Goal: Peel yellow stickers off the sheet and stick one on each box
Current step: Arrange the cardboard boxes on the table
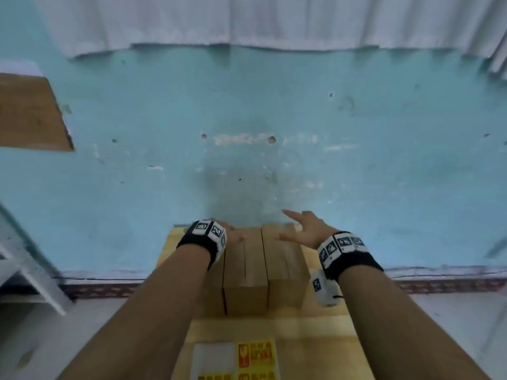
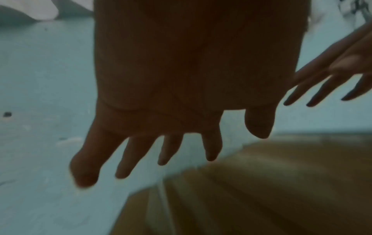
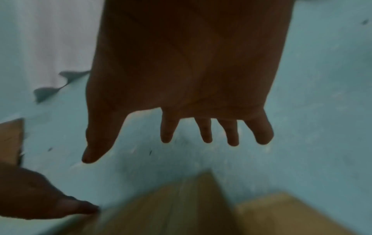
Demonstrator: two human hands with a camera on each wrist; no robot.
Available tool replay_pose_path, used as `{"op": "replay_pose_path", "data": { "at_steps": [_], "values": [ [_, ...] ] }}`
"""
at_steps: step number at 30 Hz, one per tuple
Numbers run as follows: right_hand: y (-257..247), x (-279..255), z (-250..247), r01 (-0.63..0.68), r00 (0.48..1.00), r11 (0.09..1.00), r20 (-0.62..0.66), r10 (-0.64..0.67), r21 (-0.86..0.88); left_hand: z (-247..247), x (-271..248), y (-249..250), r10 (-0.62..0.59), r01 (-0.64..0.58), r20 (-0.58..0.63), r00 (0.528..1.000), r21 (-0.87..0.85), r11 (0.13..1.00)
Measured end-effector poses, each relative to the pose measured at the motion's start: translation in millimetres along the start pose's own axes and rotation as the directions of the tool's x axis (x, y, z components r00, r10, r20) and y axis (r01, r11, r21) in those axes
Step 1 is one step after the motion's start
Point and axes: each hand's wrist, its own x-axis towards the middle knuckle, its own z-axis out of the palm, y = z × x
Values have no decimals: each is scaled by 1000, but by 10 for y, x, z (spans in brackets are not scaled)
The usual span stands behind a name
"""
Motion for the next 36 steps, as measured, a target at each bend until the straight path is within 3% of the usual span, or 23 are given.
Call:
{"op": "replay_pose_path", "data": {
  "at_steps": [3,6,9,15,21,23,28,32,36],
  "values": [
    [103,83,675,6,995,991,96,7,-133,511,97,30,-104,104,-3,995,35,994],
    [129,148,1002,38,998,978,-41,-48,-203,519,-55,92,-91,88,-76,993,-36,995],
    [39,74,974,96,986,954,-101,-129,-285,476,-126,-70,-107,95,-100,989,-114,989],
    [-185,-147,1081,170,985,897,66,-157,-408,539,-550,-209,-67,56,-56,996,-175,983],
    [-155,-301,1297,152,974,889,-85,-208,-431,841,-790,-537,-50,47,-6,999,-267,962],
    [-145,-296,1253,172,973,907,-81,-218,-384,821,-925,-622,-27,17,-41,999,-235,972],
    [-181,-316,1190,159,964,931,-153,-219,-330,872,-1136,-784,31,-29,-33,999,55,998],
    [-227,-327,1261,177,958,922,-155,-241,-343,893,-1194,-974,115,-115,-8,993,7,993],
    [-300,-166,1364,148,973,927,-118,-200,-346,1006,-1209,-1098,63,-65,-40,997,-36,997]
  ]
}}
